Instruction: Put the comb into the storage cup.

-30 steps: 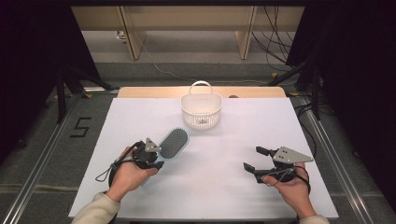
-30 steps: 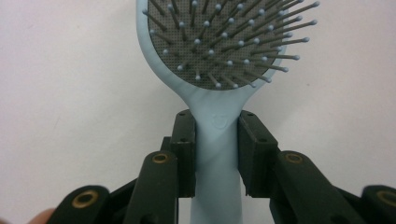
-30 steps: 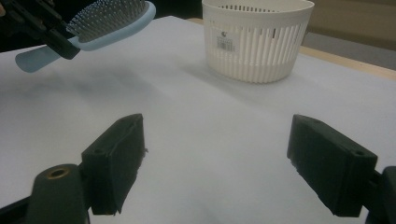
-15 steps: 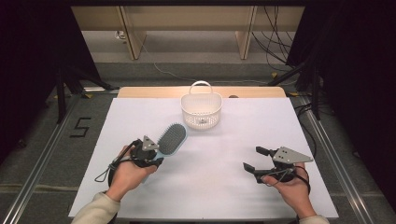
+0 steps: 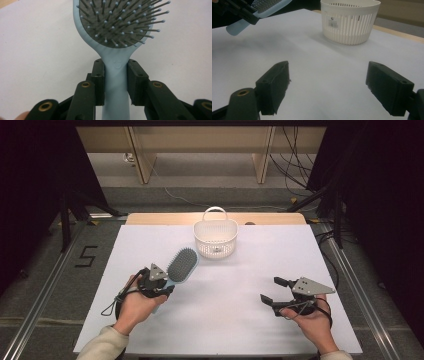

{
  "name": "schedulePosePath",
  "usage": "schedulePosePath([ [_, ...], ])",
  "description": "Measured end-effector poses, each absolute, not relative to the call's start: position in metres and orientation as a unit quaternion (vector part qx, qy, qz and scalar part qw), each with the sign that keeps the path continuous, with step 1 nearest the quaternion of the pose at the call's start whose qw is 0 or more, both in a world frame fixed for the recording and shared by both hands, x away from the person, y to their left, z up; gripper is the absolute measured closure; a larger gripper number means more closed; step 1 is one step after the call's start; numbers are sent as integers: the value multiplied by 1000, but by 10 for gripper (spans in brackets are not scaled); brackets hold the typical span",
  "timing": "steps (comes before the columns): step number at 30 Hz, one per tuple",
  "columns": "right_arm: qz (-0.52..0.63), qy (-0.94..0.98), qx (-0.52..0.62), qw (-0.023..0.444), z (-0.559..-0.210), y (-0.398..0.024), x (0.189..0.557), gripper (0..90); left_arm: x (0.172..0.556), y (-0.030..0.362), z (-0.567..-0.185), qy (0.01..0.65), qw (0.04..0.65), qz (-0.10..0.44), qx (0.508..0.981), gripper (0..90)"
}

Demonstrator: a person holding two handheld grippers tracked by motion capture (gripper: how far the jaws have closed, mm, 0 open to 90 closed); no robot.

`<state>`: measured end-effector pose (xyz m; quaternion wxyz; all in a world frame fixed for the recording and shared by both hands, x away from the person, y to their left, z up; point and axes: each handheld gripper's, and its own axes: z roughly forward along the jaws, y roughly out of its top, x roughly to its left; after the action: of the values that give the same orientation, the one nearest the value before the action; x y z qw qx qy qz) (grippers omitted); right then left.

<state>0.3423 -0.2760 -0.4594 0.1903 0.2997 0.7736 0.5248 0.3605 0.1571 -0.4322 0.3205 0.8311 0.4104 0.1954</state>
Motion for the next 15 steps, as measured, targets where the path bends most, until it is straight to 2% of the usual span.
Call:
schedulePosePath([
  [15,526,773,299,191,-459,-276,342,201,363,158,-431,407,352,212,816,699],
])
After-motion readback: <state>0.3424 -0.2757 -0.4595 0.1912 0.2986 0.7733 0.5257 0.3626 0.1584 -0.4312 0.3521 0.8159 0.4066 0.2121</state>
